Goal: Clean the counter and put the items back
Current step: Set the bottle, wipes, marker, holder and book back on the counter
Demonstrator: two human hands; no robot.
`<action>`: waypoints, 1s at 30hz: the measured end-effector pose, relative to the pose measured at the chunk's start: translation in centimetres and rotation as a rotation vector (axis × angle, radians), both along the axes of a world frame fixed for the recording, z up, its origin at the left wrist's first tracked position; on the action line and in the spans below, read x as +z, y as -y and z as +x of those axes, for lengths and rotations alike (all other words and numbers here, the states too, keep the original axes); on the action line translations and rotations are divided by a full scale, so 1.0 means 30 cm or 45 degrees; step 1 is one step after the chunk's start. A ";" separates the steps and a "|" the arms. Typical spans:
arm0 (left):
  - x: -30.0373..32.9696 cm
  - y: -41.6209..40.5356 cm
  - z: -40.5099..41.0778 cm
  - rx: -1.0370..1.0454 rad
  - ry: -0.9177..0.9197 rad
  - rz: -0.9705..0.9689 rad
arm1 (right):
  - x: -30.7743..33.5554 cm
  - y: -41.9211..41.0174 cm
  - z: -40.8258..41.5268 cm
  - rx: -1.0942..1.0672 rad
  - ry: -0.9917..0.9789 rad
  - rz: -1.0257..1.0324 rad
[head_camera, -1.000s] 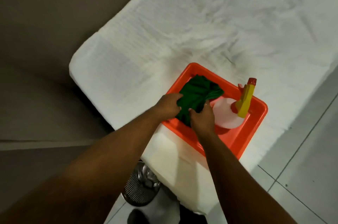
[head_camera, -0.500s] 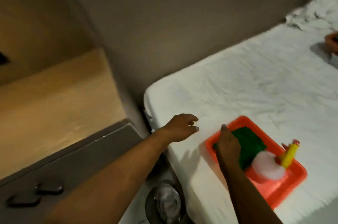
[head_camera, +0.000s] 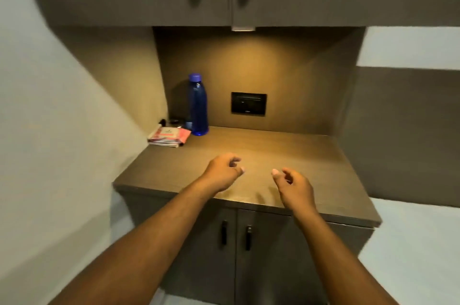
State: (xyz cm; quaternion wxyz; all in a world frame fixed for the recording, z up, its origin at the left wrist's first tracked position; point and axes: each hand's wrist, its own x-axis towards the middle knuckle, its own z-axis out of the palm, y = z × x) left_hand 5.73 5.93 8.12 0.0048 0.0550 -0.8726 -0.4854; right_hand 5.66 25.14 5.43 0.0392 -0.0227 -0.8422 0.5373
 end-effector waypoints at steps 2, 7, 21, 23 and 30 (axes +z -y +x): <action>0.011 0.159 0.022 0.136 -0.013 -0.006 | 0.028 0.154 0.002 0.122 -0.004 0.006; -0.004 0.405 0.010 0.339 -0.031 0.031 | 0.077 0.419 -0.070 0.262 -0.027 0.015; 0.001 0.613 -0.493 0.496 -0.130 0.352 | 0.234 0.844 -0.798 0.407 -0.226 0.151; 0.018 0.625 -0.560 0.489 -0.131 0.399 | 0.262 0.894 -0.911 0.418 -0.216 0.221; 0.004 0.649 -0.702 0.437 -0.024 0.473 | 0.277 1.030 -1.148 0.398 0.049 -0.051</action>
